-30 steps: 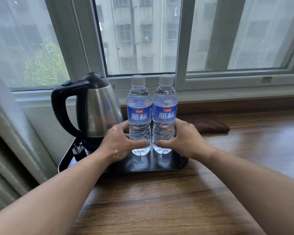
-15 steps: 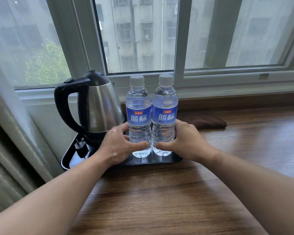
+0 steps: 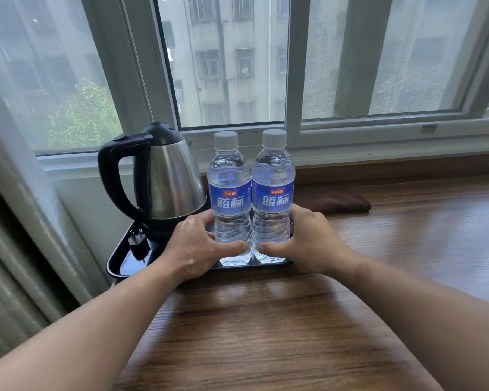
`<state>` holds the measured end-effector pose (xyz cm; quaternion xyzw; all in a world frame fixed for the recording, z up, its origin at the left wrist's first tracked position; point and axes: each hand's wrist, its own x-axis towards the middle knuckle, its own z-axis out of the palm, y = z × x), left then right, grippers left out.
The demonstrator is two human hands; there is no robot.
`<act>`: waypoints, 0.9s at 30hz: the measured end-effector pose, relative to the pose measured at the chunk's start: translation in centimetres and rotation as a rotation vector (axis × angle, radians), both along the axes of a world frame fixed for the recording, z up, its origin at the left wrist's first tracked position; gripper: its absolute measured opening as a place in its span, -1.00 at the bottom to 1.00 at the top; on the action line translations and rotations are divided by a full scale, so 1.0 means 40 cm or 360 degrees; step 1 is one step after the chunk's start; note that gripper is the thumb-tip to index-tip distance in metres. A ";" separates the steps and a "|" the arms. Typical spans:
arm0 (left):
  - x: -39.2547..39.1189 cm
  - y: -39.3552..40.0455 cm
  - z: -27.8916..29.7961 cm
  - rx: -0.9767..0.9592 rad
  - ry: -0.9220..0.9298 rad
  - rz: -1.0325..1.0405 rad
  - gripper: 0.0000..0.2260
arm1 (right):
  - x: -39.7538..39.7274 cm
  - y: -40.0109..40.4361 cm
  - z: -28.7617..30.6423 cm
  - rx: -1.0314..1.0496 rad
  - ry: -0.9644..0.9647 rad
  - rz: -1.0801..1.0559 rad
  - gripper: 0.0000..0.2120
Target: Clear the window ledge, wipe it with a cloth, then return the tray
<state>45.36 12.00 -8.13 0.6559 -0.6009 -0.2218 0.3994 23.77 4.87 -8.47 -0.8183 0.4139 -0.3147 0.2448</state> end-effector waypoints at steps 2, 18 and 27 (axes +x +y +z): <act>0.000 -0.001 -0.001 -0.0010 -0.0014 0.0018 -0.57 | 0.001 -0.002 -0.002 -0.0006 0.0006 -0.0009 -0.54; 0.003 0.001 0.004 0.0039 0.0002 -0.0034 -0.56 | -0.002 -0.005 0.003 0.0028 0.0028 0.0027 -0.53; 0.012 0.019 0.080 0.0195 0.0211 -0.0178 -0.30 | -0.027 0.003 0.096 0.0428 0.0028 0.0128 -0.17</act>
